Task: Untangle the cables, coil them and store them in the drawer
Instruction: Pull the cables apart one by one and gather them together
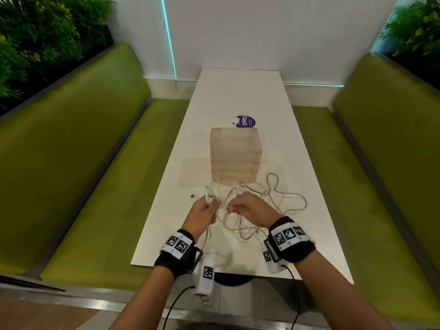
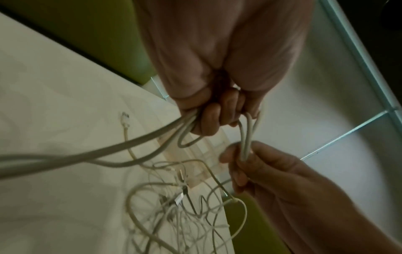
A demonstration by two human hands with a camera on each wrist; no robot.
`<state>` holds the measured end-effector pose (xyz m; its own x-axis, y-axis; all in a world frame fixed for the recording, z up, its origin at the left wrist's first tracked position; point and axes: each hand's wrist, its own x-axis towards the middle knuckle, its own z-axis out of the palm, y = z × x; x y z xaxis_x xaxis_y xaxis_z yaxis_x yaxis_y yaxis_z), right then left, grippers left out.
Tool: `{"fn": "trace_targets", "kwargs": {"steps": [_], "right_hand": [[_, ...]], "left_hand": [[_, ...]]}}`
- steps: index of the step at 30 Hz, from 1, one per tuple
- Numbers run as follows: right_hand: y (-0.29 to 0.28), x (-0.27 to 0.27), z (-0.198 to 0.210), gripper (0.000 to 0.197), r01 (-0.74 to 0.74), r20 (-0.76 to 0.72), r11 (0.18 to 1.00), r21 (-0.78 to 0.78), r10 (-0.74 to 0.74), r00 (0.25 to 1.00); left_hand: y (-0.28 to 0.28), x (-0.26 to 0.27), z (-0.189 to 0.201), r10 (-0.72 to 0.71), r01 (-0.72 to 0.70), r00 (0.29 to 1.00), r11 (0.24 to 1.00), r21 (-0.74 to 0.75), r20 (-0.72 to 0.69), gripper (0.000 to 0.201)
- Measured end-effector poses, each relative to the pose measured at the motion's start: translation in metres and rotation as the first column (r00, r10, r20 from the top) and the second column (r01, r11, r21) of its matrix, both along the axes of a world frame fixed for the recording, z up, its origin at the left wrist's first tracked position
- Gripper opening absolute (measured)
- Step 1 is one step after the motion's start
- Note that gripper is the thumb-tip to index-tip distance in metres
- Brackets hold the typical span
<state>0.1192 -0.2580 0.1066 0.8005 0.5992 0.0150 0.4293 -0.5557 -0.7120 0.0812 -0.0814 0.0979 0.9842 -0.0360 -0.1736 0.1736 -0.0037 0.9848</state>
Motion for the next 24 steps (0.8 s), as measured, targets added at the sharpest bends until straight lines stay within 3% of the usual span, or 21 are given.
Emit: {"fn": "trace_targets", "kwargs": {"steps": [2,6,9,14,19,21,24], "right_hand": [[0.005,-0.002,-0.002,0.018,0.007,-0.028,0.998,-0.064,-0.009,1.0],[0.005,-0.003,-0.003,0.021,0.166,-0.078,0.986,-0.021,-0.168,0.983],[0.01,-0.007,0.001,0.022,0.147,-0.07,0.986,-0.078,-0.152,0.986],[0.019,-0.011,0.003,0.021,0.023,0.078,0.981,-0.192,-0.009,0.997],[0.009,-0.003,-0.002,0.016,0.085,-0.04,0.993,-0.082,-0.088,0.995],[-0.003,0.007,-0.009,0.016,0.14,-0.11,0.987,-0.085,-0.149,0.983],[-0.028,0.02,-0.026,0.022,0.211,-0.198,0.975,-0.074,-0.222,0.955]], "left_hand": [[-0.004,-0.001,0.001,-0.036,0.036,0.999,0.998,-0.044,-0.009,0.029],[0.0,-0.004,0.006,0.018,-0.026,0.998,0.986,-0.166,-0.053,0.021],[-0.001,-0.004,0.011,-0.039,0.043,0.998,0.993,-0.114,0.04,0.024],[-0.006,0.002,0.013,0.033,-0.031,0.999,0.998,-0.046,0.039,0.038],[0.005,0.008,0.014,0.118,-0.117,0.992,0.993,0.024,-0.04,0.028],[0.013,0.01,0.017,0.203,-0.21,0.976,0.974,-0.091,-0.078,0.025],[0.032,0.013,0.029,0.325,-0.352,0.936,0.882,-0.315,-0.136,0.023]]}}
